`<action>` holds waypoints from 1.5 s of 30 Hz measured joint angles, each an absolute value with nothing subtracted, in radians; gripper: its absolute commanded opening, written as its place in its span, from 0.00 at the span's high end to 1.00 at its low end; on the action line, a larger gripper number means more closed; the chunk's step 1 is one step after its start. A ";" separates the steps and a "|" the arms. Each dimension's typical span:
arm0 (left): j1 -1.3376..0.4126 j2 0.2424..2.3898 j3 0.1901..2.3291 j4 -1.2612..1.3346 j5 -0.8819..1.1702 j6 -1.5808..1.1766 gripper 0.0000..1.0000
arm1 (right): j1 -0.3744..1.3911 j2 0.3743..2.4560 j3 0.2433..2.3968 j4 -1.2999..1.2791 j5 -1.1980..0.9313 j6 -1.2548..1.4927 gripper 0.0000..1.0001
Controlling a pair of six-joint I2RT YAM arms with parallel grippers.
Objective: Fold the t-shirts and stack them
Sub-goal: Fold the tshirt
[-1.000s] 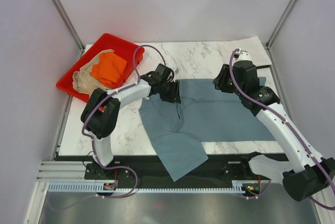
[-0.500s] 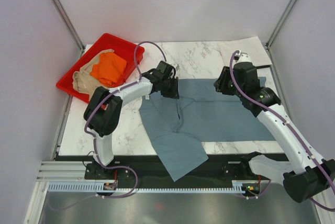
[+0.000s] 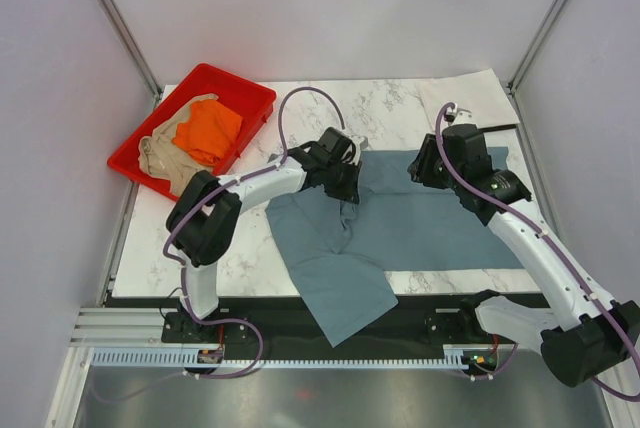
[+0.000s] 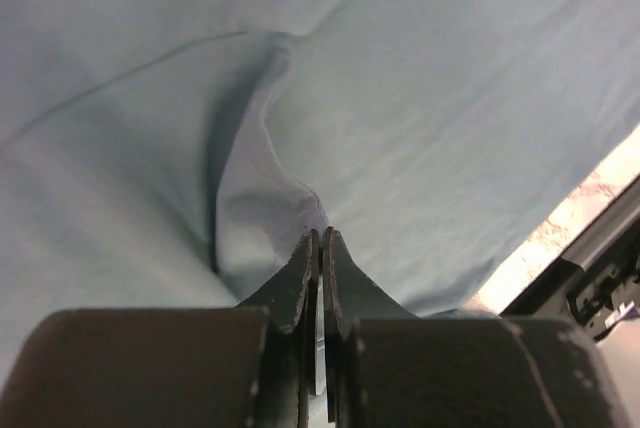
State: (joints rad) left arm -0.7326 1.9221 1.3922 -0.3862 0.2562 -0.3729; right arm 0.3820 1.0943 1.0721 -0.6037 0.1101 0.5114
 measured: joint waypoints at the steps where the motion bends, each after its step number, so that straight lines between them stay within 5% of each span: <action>1: -0.741 1.922 1.392 -0.386 0.266 -0.372 0.98 | 0.382 1.095 1.069 -0.607 0.110 0.514 0.56; 13: -0.799 1.930 1.430 -0.343 0.356 -0.373 0.98 | 0.382 1.094 1.068 -0.607 0.115 0.539 0.56; 19: -0.814 1.948 1.413 -0.298 0.404 -0.407 0.60 | 0.382 1.092 1.053 -0.603 0.117 0.551 0.56; 31: -0.764 1.521 0.939 -0.327 0.313 -0.581 0.64 | 0.384 1.188 0.824 -0.516 -0.035 0.564 0.66; 45: -0.783 1.661 0.917 -0.296 0.189 -0.698 0.63 | 0.393 1.512 0.842 -0.371 -0.097 0.495 0.69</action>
